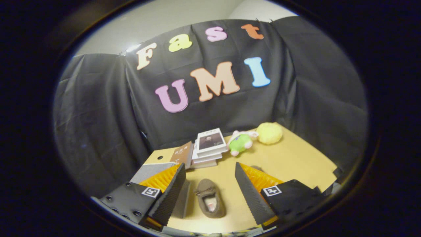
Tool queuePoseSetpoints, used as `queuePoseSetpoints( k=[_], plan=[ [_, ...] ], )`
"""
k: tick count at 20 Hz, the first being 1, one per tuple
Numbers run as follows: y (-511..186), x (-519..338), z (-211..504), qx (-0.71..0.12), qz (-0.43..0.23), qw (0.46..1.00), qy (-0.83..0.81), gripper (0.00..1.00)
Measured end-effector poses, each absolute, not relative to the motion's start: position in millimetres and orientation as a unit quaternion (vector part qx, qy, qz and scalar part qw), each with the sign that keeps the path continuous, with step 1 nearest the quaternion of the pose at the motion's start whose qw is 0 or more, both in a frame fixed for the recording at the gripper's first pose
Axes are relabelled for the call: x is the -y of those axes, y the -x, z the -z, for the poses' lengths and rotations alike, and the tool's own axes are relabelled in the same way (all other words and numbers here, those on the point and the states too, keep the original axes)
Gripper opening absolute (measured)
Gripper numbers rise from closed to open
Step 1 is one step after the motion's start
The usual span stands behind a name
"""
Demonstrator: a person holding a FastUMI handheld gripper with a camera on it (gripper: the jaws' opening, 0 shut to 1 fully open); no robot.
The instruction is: Open the storage box then place both shoes into the box .Put the left shoe in first, then the right shoe, with the right side of both shoes facing outward in a uniform manner.
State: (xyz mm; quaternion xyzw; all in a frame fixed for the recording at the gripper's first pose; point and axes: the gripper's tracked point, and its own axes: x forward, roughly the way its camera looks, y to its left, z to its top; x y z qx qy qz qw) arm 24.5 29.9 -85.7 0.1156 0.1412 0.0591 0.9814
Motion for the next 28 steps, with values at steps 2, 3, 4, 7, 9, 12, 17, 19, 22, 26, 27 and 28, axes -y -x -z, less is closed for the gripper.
queuePoseSetpoints(
  k=[2, 3, 4, 7, 9, 12, 17, 19, 22, 26, 27, 28],
  plan=[
    [-25.6, -52.5, 109.3, -0.185, -0.091, 0.965, -0.163, 0.99],
    [-25.9, -64.6, 120.0, -0.206, -0.106, 0.953, -0.197, 1.00],
    [-26.6, -75.4, 129.2, -0.226, -0.120, 0.939, -0.232, 1.00],
    [-26.3, -105.4, 158.2, -0.291, -0.154, 0.883, -0.333, 1.00],
    [-23.2, -118.9, 183.6, -0.339, -0.164, 0.842, -0.387, 0.99],
    [-16.0, -135.5, 207.3, -0.385, -0.164, 0.789, -0.450, 0.99],
    [-13.8, -158.5, 242.1, -0.434, -0.167, 0.740, -0.487, 0.98],
    [-16.8, -167.9, 254.2, -0.445, -0.167, 0.720, -0.505, 0.98],
    [-22.0, -180.5, 255.3, -0.454, -0.179, 0.677, -0.550, 0.98],
    [-27.8, -192.9, 257.8, -0.456, -0.188, 0.632, -0.598, 0.77],
    [-27.0, -195.9, 256.0, -0.460, -0.193, 0.621, -0.605, 0.72],
    [-23.5, -198.5, 252.9, -0.464, -0.201, 0.612, -0.608, 0.66]
  ],
)
